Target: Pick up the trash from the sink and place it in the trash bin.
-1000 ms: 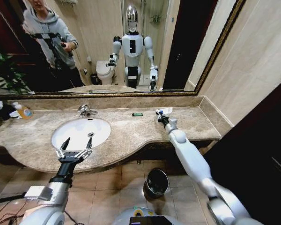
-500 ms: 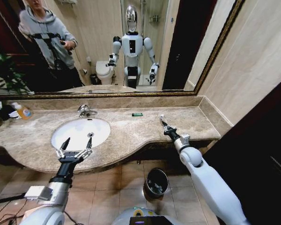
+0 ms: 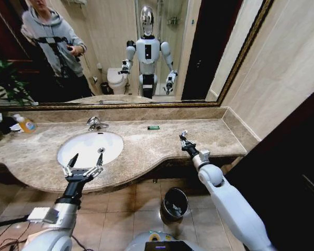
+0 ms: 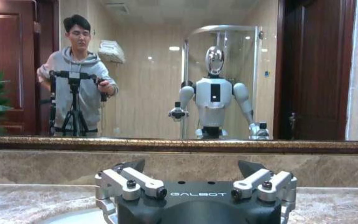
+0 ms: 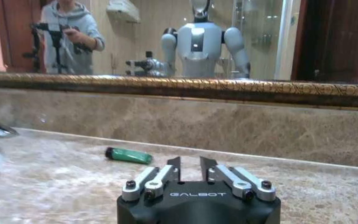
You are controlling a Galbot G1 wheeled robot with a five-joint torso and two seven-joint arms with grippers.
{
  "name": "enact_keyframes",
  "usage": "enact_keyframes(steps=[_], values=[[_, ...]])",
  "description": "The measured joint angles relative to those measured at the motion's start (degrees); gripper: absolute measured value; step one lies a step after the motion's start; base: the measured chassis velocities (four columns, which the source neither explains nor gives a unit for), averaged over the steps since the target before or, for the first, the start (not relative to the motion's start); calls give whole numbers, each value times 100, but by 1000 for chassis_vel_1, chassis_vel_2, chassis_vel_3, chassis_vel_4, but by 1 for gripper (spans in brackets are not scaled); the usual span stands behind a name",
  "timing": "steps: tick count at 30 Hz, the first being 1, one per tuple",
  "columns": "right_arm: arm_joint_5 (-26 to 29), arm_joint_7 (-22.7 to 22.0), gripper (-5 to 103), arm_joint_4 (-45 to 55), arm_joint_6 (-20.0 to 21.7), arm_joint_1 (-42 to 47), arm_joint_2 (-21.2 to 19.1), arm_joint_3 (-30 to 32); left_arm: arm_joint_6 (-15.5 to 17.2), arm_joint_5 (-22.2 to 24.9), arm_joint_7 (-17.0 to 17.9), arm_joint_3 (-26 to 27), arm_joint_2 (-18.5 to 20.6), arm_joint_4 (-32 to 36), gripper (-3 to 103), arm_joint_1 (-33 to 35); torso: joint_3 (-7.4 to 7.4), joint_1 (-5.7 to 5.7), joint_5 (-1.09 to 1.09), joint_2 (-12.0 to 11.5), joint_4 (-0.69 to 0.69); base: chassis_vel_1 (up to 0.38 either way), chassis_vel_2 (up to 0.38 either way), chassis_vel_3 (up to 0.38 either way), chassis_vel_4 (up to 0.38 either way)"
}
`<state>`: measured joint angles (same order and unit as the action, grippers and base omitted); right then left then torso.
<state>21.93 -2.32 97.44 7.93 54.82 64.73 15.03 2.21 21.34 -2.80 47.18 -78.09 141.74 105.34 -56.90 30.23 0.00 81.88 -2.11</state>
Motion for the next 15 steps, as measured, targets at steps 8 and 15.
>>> enact_keyframes(steps=[8, 15], values=[[-277, -105, 52, -647, -4, -508, 138, -31, 0, 0, 0, 0, 0, 0, 100, 0, 0, 1, -1, 0, -1, 0, 0, 0, 0], [-326, -90, 74, -839, -27, -457, 164, -15, 0, 0, 0, 0, 0, 0, 100, 0, 0, 1, 0, 0, 0, 0, 0, 0, 0]])
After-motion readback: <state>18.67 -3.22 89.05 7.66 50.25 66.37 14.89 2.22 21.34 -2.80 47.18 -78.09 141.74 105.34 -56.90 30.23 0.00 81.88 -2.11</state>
